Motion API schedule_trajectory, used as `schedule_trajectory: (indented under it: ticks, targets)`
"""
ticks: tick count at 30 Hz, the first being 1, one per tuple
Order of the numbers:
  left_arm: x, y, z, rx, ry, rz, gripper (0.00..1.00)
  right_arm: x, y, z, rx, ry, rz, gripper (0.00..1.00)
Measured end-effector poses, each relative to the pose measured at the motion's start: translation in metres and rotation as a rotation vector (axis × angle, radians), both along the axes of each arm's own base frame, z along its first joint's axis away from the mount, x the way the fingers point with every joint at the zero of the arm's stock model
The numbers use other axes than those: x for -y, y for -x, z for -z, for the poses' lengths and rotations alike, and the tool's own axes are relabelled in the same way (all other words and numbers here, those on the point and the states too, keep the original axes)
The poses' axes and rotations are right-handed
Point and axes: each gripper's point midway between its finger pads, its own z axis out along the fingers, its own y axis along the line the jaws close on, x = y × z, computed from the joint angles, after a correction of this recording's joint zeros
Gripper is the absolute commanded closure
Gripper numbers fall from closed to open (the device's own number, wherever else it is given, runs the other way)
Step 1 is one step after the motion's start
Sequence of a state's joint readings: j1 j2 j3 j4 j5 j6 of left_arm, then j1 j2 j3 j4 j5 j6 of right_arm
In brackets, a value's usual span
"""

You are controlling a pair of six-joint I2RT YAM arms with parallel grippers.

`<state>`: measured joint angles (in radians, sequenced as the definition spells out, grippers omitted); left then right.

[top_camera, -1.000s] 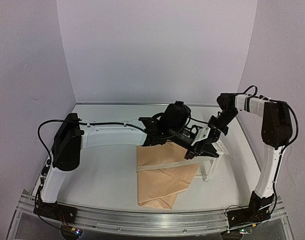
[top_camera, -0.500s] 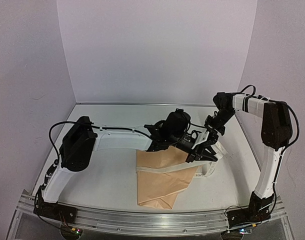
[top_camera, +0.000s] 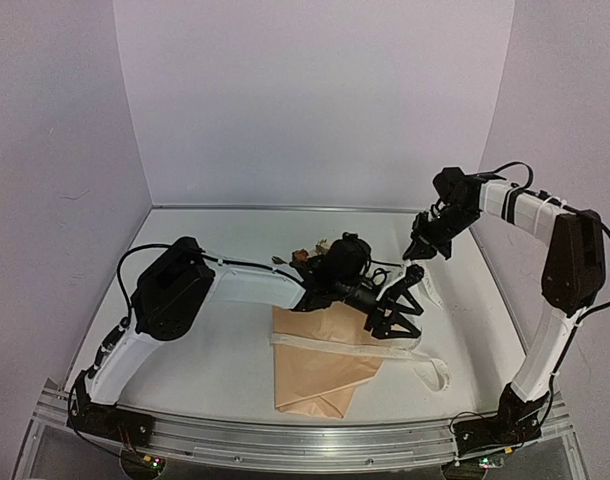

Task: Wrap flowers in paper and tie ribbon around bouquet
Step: Place the left side of the ribbon at the center of the board, then place the right side of the ribbon on the folded bouquet, then pick up the right side of the ribbon from the folded bouquet.

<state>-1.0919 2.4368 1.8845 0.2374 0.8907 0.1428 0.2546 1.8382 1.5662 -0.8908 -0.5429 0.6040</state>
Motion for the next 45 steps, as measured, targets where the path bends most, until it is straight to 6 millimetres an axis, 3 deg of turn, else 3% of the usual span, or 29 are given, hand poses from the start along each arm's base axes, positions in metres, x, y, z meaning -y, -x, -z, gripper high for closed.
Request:
schedule_trajectory:
  ticks: [3,6,9,12,14,17,19,21,24,27,32,36,41,45]
  targets:
    - [-0.018,-0.020,-0.023,-0.065,0.010,-0.062,0.27,-0.005,0.005,-0.003,0.019,-0.009,-0.042,1.00]
    - [-0.050,-0.042,-0.061,-0.126,0.055,-0.132,0.29,-0.017,0.011,-0.010,0.057,-0.015,-0.105,1.00]
    - [-0.101,-0.063,-0.102,-0.172,0.124,-0.235,0.32,-0.038,0.022,-0.018,0.102,-0.021,-0.196,1.00]
    - [-0.164,-0.071,-0.122,-0.224,0.156,-0.344,0.35,-0.079,0.054,-0.029,0.161,-0.044,-0.369,0.92]
    - [-0.201,-0.074,-0.124,-0.257,0.164,-0.441,0.35,-0.107,0.091,-0.029,0.179,-0.058,-0.520,0.84]
    - [-0.237,-0.075,-0.112,-0.310,0.146,-0.573,0.35,-0.134,0.155,-0.016,0.141,-0.052,-0.753,0.56]
    - [-0.248,-0.077,-0.099,-0.345,0.106,-0.636,0.35,-0.132,0.184,0.001,0.077,-0.025,-0.840,0.40]
    - [-0.251,-0.083,-0.085,-0.370,0.058,-0.687,0.35,-0.117,0.196,0.016,0.017,0.028,-0.858,0.31]
    - [-0.254,-0.088,-0.068,-0.397,-0.008,-0.741,0.37,-0.097,0.194,0.027,-0.028,0.111,-0.820,0.30]
    - [-0.257,-0.090,-0.053,-0.416,-0.068,-0.774,0.38,-0.089,0.181,0.026,-0.017,0.177,-0.765,0.33]
    - [-0.261,-0.095,-0.039,-0.411,-0.148,-0.821,0.39,-0.096,0.145,0.024,0.006,0.281,-0.614,0.38]
    - [-0.266,-0.098,-0.030,-0.401,-0.195,-0.859,0.39,-0.099,0.134,0.049,-0.045,0.379,-0.510,0.38]
    - [-0.273,-0.096,-0.032,-0.387,-0.216,-0.882,0.39,-0.116,0.130,0.076,-0.064,0.486,-0.443,0.32]
    - [-0.278,-0.092,-0.047,-0.372,-0.186,-0.883,0.40,-0.121,0.127,0.091,-0.069,0.542,-0.380,0.39]
